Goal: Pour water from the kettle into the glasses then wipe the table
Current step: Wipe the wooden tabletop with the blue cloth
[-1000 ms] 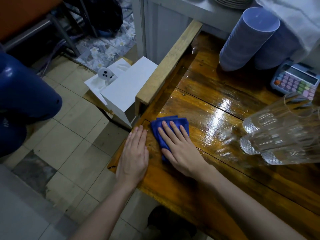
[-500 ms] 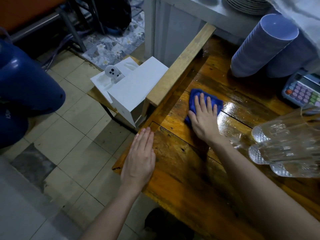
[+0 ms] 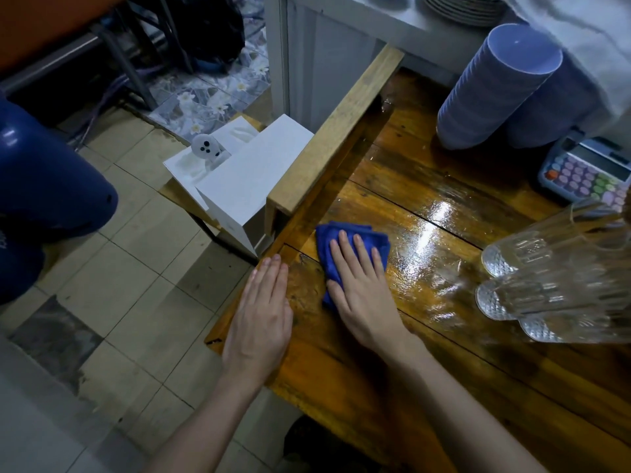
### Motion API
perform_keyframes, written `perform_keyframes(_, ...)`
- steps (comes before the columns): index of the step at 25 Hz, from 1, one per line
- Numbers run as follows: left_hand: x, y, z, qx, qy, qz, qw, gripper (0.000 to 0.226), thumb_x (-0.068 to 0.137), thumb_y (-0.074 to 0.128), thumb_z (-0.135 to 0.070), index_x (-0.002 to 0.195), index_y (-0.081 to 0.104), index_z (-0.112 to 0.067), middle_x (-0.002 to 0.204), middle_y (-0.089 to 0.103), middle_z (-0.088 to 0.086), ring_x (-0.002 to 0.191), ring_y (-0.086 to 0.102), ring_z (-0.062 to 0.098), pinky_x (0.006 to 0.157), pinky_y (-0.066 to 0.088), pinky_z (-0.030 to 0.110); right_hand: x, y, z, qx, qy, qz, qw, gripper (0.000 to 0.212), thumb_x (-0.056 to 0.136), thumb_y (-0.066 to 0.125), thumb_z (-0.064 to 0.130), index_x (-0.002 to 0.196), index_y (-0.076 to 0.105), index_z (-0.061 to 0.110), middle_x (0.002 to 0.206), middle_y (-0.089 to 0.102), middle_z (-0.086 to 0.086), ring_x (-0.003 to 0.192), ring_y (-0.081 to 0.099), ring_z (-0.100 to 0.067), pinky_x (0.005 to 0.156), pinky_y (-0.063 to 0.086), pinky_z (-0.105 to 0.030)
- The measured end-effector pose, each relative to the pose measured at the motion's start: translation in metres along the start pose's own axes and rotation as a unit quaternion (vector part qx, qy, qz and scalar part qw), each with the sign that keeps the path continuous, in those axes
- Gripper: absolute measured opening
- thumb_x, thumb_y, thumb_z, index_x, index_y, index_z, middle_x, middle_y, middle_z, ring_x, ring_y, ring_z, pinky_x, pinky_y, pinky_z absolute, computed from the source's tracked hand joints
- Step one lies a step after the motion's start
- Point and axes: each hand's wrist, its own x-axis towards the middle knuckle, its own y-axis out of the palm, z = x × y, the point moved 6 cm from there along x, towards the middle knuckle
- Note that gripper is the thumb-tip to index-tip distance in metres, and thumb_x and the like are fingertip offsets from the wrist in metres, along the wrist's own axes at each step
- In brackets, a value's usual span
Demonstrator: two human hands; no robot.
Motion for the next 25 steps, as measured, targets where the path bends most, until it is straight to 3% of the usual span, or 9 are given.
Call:
perform_keyframes(5,0.001,-0.002,0.0,-0.017,0.001,-0.001,1.0,0.051,0.099,0.028,-0.023,0.147,0.034,-0.006,0.154,0.032,0.011,0.144,0.026,0.021,0.119,0.009,0.03,-0.037,-0.008,-0.044,0.016,0.143,-0.032,0.989,0.066,0.096,0.013,0.046,0.154,-0.001,0.017,0.163,-0.007,-0.003,0.151,-0.01,-0.017,0.122,-0.005,-0.038)
perform_keyframes(14,0.001,-0.001,-0.001,-0.016,0.003,-0.012,1.0,0.052,0.098,0.03,-0.02,0.147,0.034,-0.004,0.154,0.032,0.012,0.144,0.027,0.023,0.119,0.011,0.032,0.132,-0.043,-0.105,0.019,0.225,-0.039,0.973,0.062,0.104,0.026,0.037,0.155,0.007,0.008,0.165,-0.001,-0.009,0.151,-0.005,-0.028,0.121,-0.006,-0.047)
perform_keyframes(19,0.0,0.0,0.001,0.004,-0.001,-0.005,1.0,0.052,0.099,0.027,-0.023,0.149,0.029,-0.007,0.157,0.026,0.01,0.146,0.021,0.02,0.12,0.012,0.036,0.123,-0.02,-0.034,-0.006,0.05,-0.013,0.999,0.061,0.103,0.022,0.039,0.156,0.01,0.011,0.165,0.002,-0.007,0.151,-0.005,-0.025,0.121,-0.006,-0.044)
perform_keyframes(25,0.001,-0.001,0.0,0.005,0.003,0.002,1.0,0.052,0.1,0.029,-0.022,0.149,0.029,-0.007,0.157,0.026,0.009,0.147,0.02,0.019,0.12,0.013,0.035,-0.009,0.001,0.009,-0.019,-0.051,0.038,0.998,0.064,0.098,0.013,0.045,0.156,0.006,0.016,0.164,0.001,-0.002,0.151,-0.008,-0.019,0.122,-0.004,-0.041)
